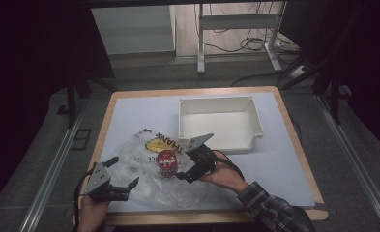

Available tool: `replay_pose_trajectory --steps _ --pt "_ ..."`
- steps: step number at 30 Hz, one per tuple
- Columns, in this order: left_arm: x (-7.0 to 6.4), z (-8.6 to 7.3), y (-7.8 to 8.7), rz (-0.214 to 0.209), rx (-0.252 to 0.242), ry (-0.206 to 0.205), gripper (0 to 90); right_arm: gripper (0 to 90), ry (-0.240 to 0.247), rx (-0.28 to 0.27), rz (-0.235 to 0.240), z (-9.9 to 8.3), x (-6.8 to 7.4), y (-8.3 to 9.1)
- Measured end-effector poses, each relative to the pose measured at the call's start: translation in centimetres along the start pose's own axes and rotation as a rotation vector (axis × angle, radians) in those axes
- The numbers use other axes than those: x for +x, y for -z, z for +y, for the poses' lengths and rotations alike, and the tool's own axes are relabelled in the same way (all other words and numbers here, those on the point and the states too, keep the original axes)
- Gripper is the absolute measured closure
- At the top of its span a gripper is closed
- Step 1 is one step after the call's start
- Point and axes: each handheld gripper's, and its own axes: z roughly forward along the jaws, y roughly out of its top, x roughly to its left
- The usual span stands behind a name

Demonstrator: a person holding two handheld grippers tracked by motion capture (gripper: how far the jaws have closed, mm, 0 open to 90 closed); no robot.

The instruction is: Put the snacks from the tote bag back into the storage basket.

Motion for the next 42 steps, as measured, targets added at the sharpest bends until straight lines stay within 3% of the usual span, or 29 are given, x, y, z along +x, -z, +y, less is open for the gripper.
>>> replay_pose_trajectory --steps 12,21,26,29,33,42 --pt "0.0 0.0 0.0 0.0 0.004 -0.005 0.0 7.9 0.035 0.082 -0.009 1.3 -0.1 -1.9" --pt "0.0 0.0 0.0 0.001 0.007 -0.009 0.0 7.8 0.014 0.151 -0.01 1.9 -0.6 -2.9" --pt "0.0 0.0 0.0 0.002 0.005 -0.007 0.0 8.0 0.047 0.169 -0.013 2.6 -0.3 -3.6" --pt "0.0 0.0 0.0 0.003 0.008 -0.011 0.0 8.9 0.1 0.201 -0.024 3.0 0.1 -4.3" --pt "0.0 0.0 0.0 0.003 0.008 -0.012 0.0 10.7 0.128 0.243 -0.029 3.5 0.3 -5.2" --pt "-0.1 0.0 0.0 0.002 0.008 -0.013 0.0 16.0 0.123 0.296 -0.008 4.2 -0.1 -6.8"
